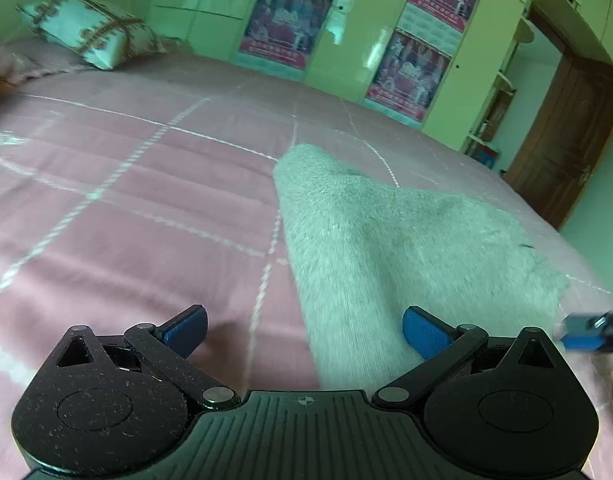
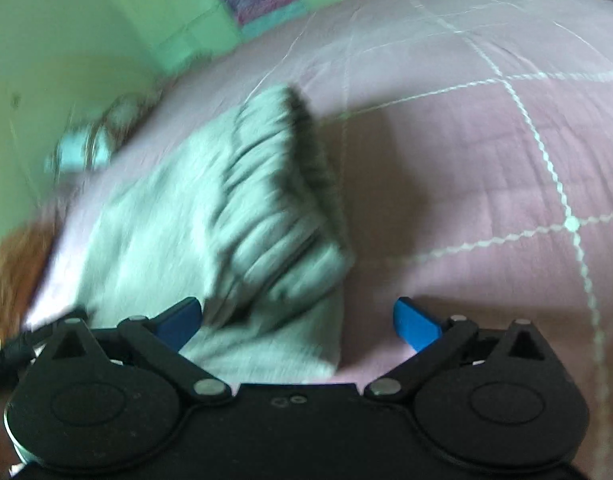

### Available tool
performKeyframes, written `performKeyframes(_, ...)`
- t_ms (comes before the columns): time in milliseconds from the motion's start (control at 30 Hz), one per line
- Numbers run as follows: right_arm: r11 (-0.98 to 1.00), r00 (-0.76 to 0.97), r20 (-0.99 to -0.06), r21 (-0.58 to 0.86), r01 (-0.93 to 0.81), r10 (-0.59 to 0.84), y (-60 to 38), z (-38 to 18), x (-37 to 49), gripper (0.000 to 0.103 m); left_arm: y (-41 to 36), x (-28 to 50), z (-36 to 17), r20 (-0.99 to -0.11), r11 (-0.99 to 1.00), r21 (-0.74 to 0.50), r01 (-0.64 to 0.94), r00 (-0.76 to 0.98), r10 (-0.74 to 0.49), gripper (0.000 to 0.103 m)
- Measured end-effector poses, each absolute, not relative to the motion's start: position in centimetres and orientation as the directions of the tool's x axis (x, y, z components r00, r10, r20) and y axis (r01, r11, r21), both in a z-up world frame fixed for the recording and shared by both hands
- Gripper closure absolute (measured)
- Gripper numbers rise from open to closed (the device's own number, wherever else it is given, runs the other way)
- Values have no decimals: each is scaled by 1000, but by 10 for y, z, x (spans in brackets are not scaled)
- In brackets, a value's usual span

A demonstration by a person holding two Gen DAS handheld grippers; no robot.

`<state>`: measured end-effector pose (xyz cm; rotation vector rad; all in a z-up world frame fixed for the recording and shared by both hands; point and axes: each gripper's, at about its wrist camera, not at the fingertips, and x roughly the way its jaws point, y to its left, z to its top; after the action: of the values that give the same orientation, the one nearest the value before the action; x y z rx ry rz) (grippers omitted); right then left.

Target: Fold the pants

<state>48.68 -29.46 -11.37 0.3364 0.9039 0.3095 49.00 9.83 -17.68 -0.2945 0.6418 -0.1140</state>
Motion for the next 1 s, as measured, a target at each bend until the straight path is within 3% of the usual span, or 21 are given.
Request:
performKeyframes(100,903,650,-649,405,-144,395,-301,-87,446,6,95,453,-162,-589,969,-248,8,793,-157,0)
performKeyframes(233,906,661,-638,388,-168,395,-299,-64,388,6,78,388,-131,-615,988,-153,30,779,-119,0)
performKeyframes(667,962,795,-544,205,-183,267,-289,12,184,6,47,198,-50,-558,976,-215,29,817,-147,0)
performKeyframes(867,963,833,-486,185,-196,263,-279,39,117,6,30,123,-31,-527,995,-96,32,846,-78,0)
performKeyframes(1000,971,851,-468,150,-189,238,-275,46,84,6,28,85,-24,-514,992,-107,60,851,-107,0)
